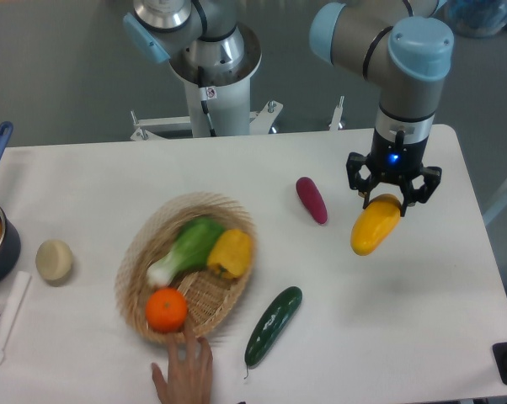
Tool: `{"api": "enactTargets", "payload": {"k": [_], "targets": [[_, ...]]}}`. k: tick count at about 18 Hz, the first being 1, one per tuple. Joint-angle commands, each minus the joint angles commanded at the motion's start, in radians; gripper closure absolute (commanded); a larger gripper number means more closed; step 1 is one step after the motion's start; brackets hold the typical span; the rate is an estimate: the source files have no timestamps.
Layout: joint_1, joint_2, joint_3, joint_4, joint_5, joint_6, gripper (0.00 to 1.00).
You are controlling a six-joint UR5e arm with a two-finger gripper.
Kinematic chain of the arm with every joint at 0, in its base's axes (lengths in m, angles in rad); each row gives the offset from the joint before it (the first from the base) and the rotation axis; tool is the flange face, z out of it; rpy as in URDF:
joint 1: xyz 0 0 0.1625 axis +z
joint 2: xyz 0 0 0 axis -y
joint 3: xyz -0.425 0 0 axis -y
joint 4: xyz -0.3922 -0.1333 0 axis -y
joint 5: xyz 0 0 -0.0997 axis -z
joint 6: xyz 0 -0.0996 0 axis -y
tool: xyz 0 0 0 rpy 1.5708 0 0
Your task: Place the mango on the table
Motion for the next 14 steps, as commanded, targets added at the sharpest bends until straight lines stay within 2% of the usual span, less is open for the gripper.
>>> {"api": "enactTargets", "payload": {"k": [5,9,11,14], "targets": [[-0.011,-0.054,-0.003,0.005,0.003,-0.083,0.44],[-0.009,-0.136,0.0,0.083,0.02,-0.089,0.44],[-0.011,-0.173,0.006,0.129,0.055,-0.152,0.44],[-0.008,-0.204,0.014,0.138,0.069,-0.196,0.44]]}}
